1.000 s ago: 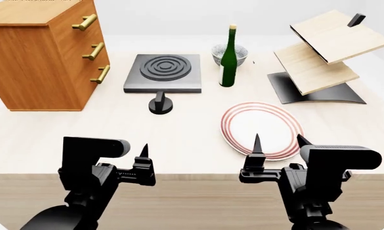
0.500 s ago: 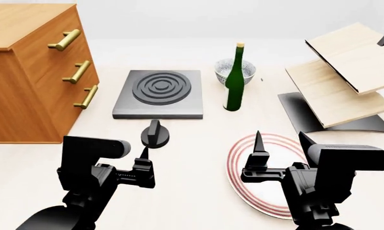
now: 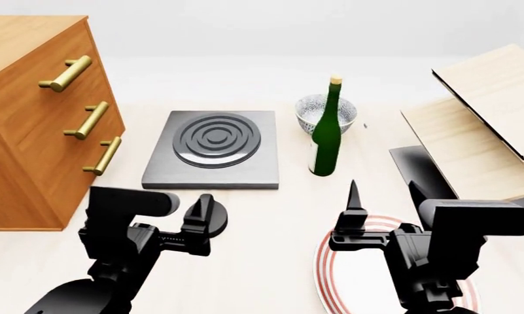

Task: Turn on the stove.

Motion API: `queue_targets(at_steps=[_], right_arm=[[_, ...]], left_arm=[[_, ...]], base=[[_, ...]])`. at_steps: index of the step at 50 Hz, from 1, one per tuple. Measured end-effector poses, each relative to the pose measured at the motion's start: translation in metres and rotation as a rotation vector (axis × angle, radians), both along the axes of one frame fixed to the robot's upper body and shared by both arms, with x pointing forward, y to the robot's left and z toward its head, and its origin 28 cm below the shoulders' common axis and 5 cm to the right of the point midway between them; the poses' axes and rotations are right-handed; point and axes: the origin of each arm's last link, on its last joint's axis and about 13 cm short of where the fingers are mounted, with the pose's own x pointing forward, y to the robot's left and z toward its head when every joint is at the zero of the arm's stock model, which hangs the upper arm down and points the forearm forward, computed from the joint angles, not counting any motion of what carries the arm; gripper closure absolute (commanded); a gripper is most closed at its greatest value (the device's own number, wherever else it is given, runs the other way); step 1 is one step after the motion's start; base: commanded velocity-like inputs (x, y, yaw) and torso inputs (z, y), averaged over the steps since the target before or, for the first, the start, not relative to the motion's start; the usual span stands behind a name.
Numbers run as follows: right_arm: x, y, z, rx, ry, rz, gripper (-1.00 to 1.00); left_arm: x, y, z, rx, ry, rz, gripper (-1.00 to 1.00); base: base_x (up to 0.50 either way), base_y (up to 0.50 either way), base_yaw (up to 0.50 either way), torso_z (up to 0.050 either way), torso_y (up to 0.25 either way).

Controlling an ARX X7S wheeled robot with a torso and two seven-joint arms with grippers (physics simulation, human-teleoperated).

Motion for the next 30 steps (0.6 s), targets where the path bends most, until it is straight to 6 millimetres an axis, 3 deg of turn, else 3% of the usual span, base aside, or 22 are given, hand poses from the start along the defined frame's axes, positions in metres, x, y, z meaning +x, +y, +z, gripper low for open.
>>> queue_targets(at_steps=[15,30], right_arm=[[-0.001,0.001,-0.003,-0.013,0.004,0.003,-1.0],[-0.001,0.001,-0.004,-0.02,0.006,0.004,-1.0]], left_arm=[[0.028,0.009,-0.03,0.064,-0.004,0.064,-1.0],[0.042,0.017,-0.06,0.097,0.0,0.112,-1.0]], base=[[0.0,0.0,0.0,0.0,0.0],[0.0,0.0,0.0,0.0,0.0]])
